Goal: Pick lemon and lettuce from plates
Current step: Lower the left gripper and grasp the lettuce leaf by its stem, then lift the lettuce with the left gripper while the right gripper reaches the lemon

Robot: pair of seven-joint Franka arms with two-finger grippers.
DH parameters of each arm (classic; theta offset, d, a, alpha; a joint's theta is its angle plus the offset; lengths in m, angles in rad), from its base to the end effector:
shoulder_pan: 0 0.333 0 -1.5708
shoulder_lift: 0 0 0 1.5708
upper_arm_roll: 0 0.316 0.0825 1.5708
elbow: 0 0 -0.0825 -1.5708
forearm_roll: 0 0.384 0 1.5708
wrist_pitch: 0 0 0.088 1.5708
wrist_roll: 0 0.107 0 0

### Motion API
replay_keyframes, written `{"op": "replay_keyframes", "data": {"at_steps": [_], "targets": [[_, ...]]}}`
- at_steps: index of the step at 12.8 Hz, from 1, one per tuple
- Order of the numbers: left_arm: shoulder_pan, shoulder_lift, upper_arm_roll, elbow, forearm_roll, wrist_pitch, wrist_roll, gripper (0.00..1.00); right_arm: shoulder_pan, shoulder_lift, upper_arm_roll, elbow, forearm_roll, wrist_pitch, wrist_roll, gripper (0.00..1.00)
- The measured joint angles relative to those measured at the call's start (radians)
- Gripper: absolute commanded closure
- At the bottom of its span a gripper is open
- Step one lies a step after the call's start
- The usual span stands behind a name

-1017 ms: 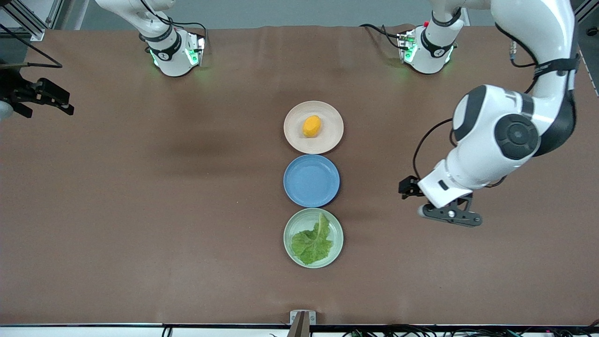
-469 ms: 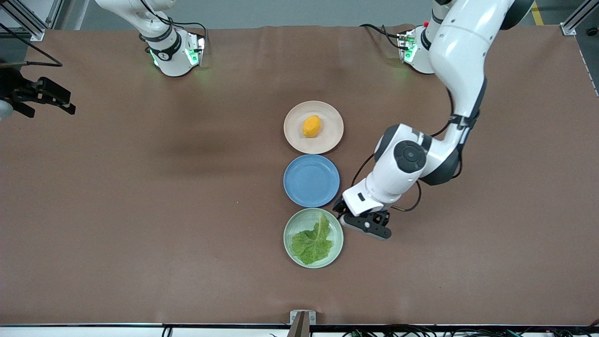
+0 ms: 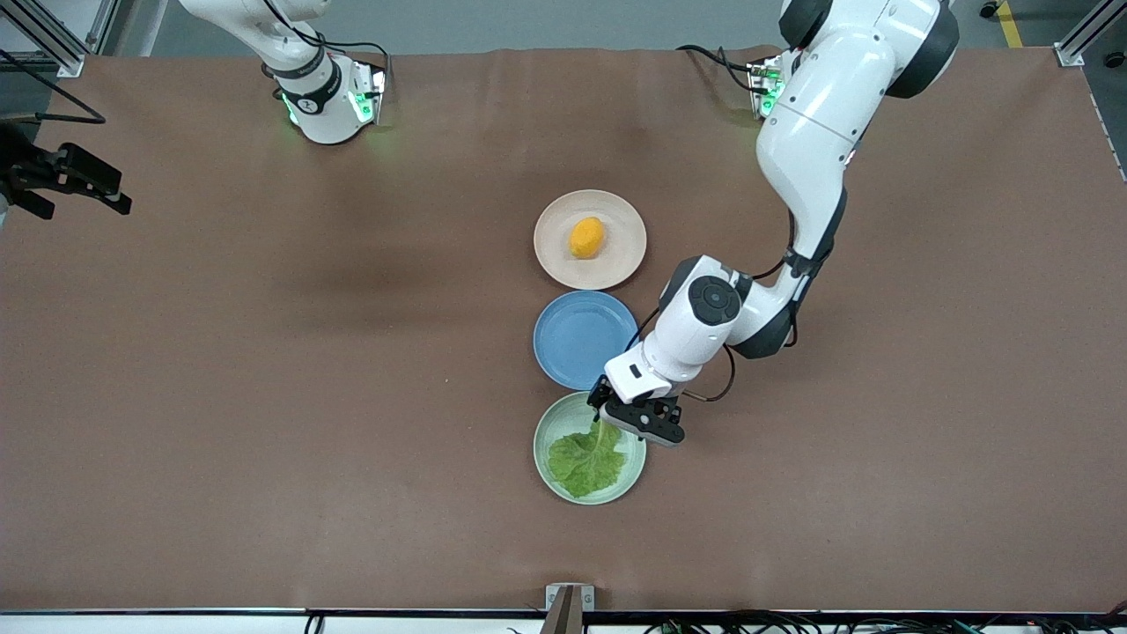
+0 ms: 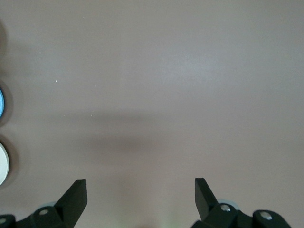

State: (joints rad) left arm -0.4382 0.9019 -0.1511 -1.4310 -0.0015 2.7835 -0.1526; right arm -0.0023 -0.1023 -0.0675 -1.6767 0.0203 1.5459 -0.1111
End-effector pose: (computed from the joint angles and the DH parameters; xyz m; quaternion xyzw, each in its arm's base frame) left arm 0.6475 -0.3989 0.2059 0.9575 -0.1698 0.1931 0.1304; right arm 0.5178 -0.0358 0.6273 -0.9996 -0.0210 0.0131 0.0148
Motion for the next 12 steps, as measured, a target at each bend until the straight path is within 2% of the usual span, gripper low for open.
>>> {"op": "replay_keyframes", "data": {"at_steps": [1, 3, 5, 7, 10, 12], "targets": [[-0.005, 0.017, 0.000, 0.001, 0.000, 0.027, 0.000, 0.26, 0.000, 0.020, 0.001, 0.000, 0.000, 0.001, 0.000, 0.00], [-0.019, 0.039, 0.000, 0.005, 0.000, 0.052, 0.000, 0.43, 0.001, 0.072, 0.003, 0.004, 0.000, 0.007, -0.001, 0.00], [-0.030, 0.045, 0.000, 0.009, 0.000, 0.055, 0.000, 0.44, 0.010, 0.106, 0.007, 0.005, 0.011, -0.002, 0.007, 0.00], [-0.037, 0.045, 0.001, 0.011, 0.000, 0.055, 0.000, 0.51, 0.042, 0.115, 0.009, -0.005, 0.060, -0.012, 0.116, 0.00], [-0.037, 0.050, 0.004, 0.011, 0.002, 0.055, 0.003, 0.51, 0.150, 0.115, 0.016, -0.020, 0.091, -0.013, 0.349, 0.00], [-0.037, 0.054, 0.005, 0.011, 0.002, 0.055, 0.005, 0.58, 0.243, 0.113, 0.020, -0.037, 0.101, 0.002, 0.501, 0.00]]}}
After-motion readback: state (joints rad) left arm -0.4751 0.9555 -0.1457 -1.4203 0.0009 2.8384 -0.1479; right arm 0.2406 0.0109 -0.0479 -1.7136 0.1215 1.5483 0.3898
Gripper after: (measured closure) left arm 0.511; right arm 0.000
